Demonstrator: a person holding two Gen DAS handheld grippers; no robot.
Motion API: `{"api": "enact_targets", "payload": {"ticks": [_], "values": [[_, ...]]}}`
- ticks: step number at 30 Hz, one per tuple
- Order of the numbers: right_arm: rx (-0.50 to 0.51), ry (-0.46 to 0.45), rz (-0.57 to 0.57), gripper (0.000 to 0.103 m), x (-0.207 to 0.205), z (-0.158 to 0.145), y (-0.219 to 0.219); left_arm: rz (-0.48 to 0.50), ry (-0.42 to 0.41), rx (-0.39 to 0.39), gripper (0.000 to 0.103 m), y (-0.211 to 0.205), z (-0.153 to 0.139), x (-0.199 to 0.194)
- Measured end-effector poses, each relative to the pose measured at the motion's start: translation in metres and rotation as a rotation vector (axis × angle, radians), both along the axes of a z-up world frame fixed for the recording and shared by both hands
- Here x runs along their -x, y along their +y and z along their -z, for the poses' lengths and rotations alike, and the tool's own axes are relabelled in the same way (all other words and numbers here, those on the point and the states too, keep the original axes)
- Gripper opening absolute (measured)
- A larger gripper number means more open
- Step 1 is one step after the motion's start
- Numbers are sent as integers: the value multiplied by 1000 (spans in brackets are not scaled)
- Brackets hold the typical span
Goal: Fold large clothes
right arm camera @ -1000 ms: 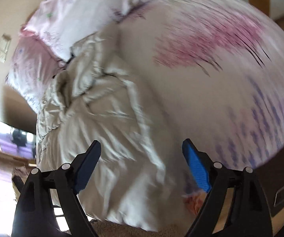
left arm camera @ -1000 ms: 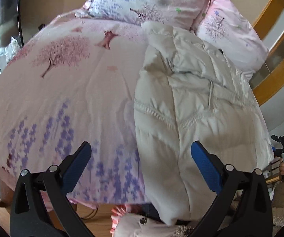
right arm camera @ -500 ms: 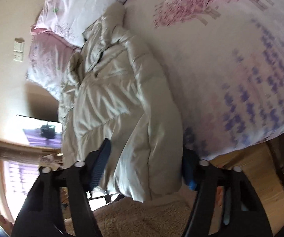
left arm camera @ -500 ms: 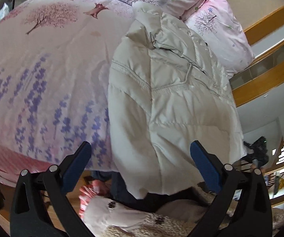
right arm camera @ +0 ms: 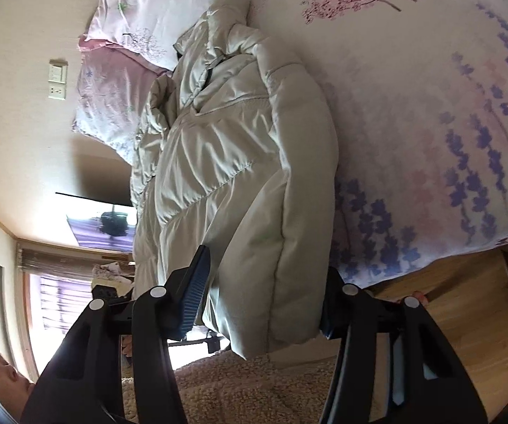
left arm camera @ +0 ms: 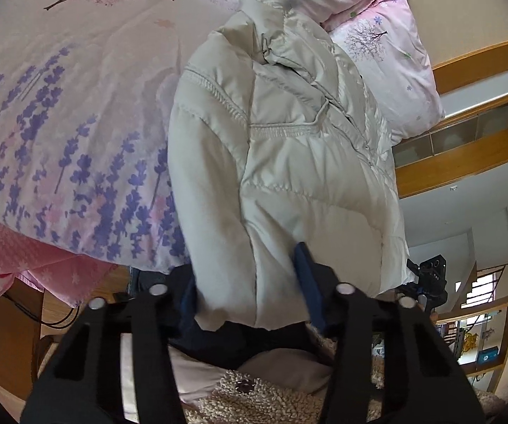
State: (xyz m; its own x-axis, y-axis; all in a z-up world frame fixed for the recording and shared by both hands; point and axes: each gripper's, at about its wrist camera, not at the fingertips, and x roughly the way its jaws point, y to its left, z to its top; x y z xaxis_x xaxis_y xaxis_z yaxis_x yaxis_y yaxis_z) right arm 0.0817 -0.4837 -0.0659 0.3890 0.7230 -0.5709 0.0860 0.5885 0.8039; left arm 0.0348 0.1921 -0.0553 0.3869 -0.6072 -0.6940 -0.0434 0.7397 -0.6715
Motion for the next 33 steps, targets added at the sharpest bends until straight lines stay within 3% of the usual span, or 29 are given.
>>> {"api": "enact_targets", "payload": {"ticks": [3,5,8,16,23,26,33], "values": [[-9,-15,6,32,1,0,3,-13,-9,-5,24,-1,-4,1],[-2,-41,24,22,2,-5,4,-19,-34,-7,18,2,-11,1],[13,-97,53,18,3,-20,7,-34,-80,-12,13,5,-25,-1],[95,-338,111,14,0,-91,26,-99,-226,20,10,17,-71,-22],[181,-554,179,14,-28,-151,48,-170,-399,-11,9,21,-122,-60],[198,-598,200,14,-46,-165,55,-188,-451,-33,9,20,-140,-86],[240,-646,229,14,-101,-193,70,-208,-462,-55,9,15,-160,-157]]}}
